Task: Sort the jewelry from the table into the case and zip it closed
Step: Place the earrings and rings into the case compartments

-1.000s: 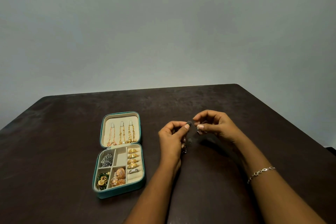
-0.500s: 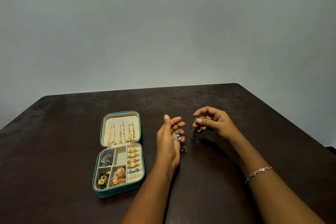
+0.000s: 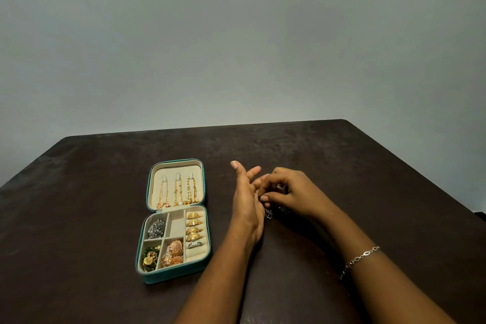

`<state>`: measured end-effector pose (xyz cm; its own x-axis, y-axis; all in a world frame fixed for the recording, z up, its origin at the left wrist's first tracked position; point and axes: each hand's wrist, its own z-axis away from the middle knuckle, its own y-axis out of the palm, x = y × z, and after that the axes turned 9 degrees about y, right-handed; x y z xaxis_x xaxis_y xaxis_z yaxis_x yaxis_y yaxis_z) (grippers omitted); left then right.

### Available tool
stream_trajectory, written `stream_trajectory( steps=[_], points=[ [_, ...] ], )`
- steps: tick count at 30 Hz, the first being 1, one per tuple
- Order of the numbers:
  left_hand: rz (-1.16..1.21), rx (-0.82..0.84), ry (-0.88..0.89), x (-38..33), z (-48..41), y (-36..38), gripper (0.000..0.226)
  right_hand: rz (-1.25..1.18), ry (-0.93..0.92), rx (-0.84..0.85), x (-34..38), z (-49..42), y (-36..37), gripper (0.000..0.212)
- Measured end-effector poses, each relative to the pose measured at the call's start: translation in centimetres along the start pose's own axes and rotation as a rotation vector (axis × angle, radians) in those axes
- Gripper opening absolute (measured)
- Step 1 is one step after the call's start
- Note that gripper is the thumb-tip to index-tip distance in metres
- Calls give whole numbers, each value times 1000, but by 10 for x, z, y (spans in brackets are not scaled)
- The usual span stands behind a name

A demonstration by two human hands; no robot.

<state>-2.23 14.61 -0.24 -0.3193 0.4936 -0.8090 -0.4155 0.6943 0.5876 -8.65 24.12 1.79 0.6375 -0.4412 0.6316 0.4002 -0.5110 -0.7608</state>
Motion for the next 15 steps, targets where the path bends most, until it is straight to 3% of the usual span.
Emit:
stream_trajectory(
  steps=[5, 9, 12, 15],
  points=[
    [-47, 20, 70, 6, -3, -1, 62, 18, 37, -98, -7, -2, 2, 6],
    [-169, -11, 129, 10, -5, -2, 44, -180, 88, -155, -13, -4, 0, 18],
    [-229, -33, 177, 13, -7, -5, 32, -260, 72, -145, -15, -4, -2, 25],
    [-222, -54, 172, 12, -6, -4, 32, -227, 70, -80, -15, -3, -3, 18]
  ],
)
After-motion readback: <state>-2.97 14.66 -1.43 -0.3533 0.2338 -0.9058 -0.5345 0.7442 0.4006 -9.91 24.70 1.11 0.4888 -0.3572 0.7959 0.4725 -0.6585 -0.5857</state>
